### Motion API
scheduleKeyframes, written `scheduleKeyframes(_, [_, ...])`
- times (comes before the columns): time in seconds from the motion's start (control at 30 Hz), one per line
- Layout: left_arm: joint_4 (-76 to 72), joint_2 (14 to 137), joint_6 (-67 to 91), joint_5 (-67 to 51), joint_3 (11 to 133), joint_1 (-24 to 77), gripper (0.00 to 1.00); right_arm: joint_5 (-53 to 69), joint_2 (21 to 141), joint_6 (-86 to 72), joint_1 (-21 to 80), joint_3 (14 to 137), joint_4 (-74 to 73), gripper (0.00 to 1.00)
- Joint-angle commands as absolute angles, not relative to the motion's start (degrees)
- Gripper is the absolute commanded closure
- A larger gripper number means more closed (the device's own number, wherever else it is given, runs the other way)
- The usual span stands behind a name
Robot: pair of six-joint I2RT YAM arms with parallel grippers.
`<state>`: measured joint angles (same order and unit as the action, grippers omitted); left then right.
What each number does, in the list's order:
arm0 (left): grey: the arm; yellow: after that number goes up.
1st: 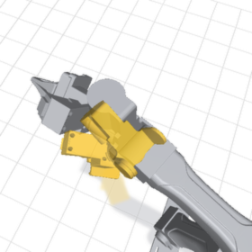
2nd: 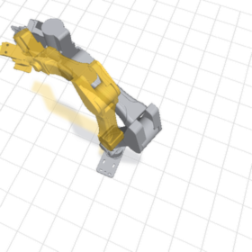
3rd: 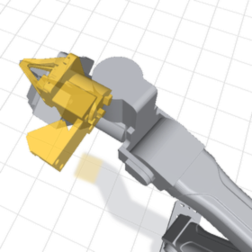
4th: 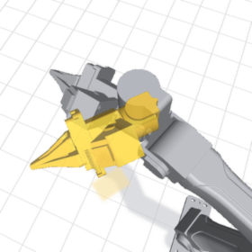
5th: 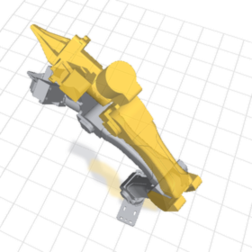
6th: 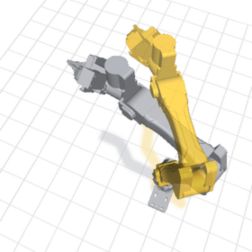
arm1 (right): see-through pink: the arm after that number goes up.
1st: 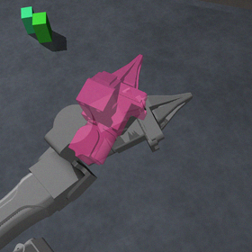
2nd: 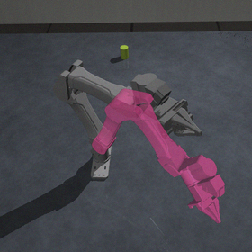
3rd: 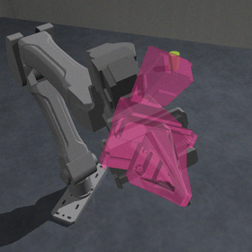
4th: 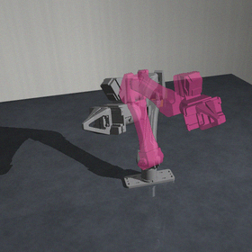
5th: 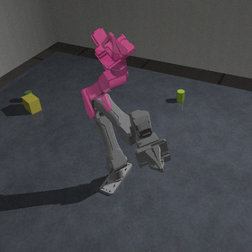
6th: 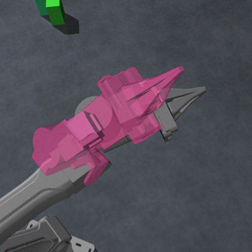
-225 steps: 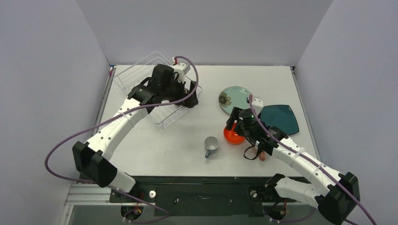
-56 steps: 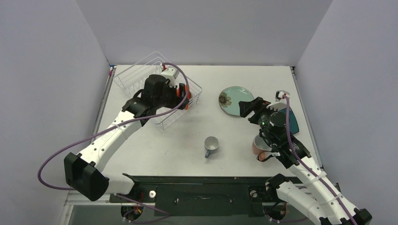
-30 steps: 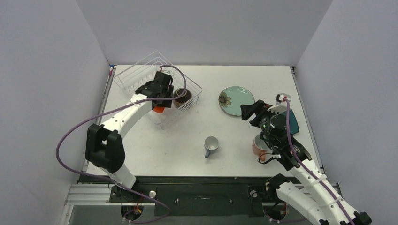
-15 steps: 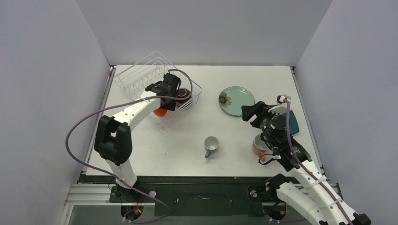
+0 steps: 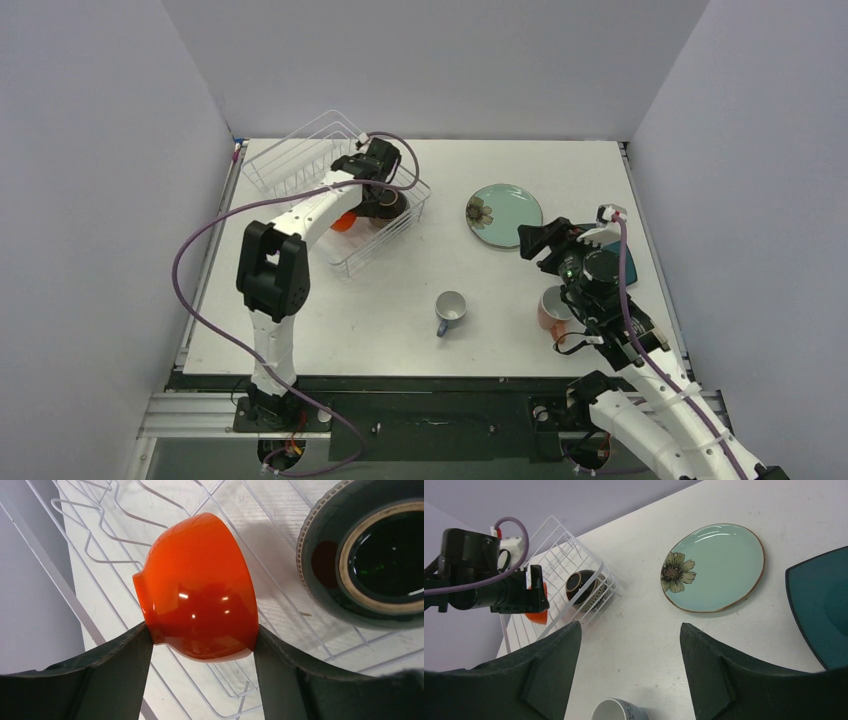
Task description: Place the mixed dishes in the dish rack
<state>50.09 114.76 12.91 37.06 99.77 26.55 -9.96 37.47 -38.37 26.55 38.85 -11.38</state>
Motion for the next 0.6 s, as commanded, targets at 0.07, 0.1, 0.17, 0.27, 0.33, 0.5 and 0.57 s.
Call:
scheduleKeyframes(0.07, [56.48, 121.15, 14.42, 42.56, 109.51, 26.36, 1.00, -9.88, 34.96, -38.62, 25.92, 38.55, -11.08, 0.32])
scheduleKeyframes(0.1, [56.72, 121.53, 14.42, 42.86, 110.17, 26.41, 1.00, -9.85, 34.67, -38.51, 25.88, 38.64, -11.21, 0.32])
scheduleKeyframes(0.17, [56.92, 122.38, 14.23, 42.31, 111.38, 26.47, 0.95, -9.99, 34.37, -38.38, 25.83, 38.91, -11.70, 0.33])
scheduleKeyframes(0.27, [56.63, 122.87, 14.15, 41.33, 111.56, 26.52, 0.86, -10.24, 34.13, -38.02, 25.69, 39.16, -12.36, 0.33])
scheduleKeyframes(0.33, [56.61, 122.99, 14.08, 41.19, 111.08, 26.54, 0.83, -10.35, 34.07, -37.89, 25.58, 39.28, -12.50, 0.33])
scheduleKeyframes(0.5, [56.60, 122.94, 14.13, 39.73, 109.88, 26.61, 0.63, -10.06, 34.68, -38.08, 25.58, 39.20, -12.41, 0.33])
scheduleKeyframes(0.57, [56.61, 122.63, 14.15, 39.34, 109.44, 26.74, 0.53, -9.90, 34.97, -38.28, 25.58, 39.19, -12.22, 0.33])
